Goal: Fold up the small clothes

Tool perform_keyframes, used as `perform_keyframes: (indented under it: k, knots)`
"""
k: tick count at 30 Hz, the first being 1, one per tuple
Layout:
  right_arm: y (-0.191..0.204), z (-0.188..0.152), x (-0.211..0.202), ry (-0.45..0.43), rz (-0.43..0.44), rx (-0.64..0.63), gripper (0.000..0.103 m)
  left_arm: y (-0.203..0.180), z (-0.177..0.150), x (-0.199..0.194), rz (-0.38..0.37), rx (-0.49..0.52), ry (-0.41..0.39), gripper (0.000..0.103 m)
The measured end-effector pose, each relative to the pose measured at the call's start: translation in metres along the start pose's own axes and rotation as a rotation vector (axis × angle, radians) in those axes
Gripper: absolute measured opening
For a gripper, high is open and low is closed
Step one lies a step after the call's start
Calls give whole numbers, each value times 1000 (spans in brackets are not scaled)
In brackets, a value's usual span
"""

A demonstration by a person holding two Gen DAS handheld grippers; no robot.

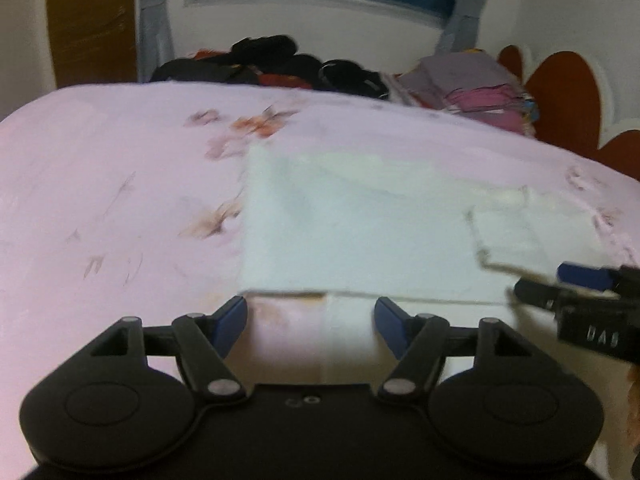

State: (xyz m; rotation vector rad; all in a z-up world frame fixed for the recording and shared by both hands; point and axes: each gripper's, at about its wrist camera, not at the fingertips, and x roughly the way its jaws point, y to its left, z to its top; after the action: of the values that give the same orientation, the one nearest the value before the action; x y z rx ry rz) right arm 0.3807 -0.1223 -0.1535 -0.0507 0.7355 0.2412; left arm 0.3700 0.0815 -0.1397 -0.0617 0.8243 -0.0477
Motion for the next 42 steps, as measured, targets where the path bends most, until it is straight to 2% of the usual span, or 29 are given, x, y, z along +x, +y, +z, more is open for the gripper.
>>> perform_keyframes:
  k: [3,4,5,6,10,13,15,18,20,21,26,34,35,38,42]
  knots:
    - [2,3,13,-10,-48,-33,64,2,-5,8,25,-4,3,67]
    - [3,4,18,-3,-55,-50,43,0,-5,10,35,6,-7,67]
    - [3,5,23,13,-56,-58,12,-1,-5,13,44,16,-15,68]
    - [1,5,25,18,-63,-48,10,-3,-3,15,53,26,-21,69]
    - [-24,14,12,-30,-46,63,8,-1,-4,20,68,28,-37,69]
    - [-54,22,-6,-68,-49,192,8,-1,-4,23,89,36,-59,63]
    - [-79,22,-10,-59,-63,261,8,-3,-2,24,91,42,-71,57]
    - [-106,15,-8,-17,-72,334,8,-8,0,24,72,50,-98,36]
    - [-118,8,-6,9,-61,388,8,-12,-2,24,55,65,-111,16]
    - [-125,4,-6,16,-58,416,8,-13,-3,24,44,64,-114,13]
    - [-155,-7,-19,5,-139,502,9,-10,-6,23,38,46,-115,11]
    - [-166,-16,-21,34,-130,509,9,-10,-4,24,42,39,-97,11]
    - [-166,-16,-23,27,-141,505,9,-10,-3,23,40,37,-94,11]
    - [-161,-19,-26,21,-273,411,8,-7,-1,23,34,21,-83,11]
    - [-154,-19,-32,19,-296,357,8,-5,0,13,16,14,-83,11]
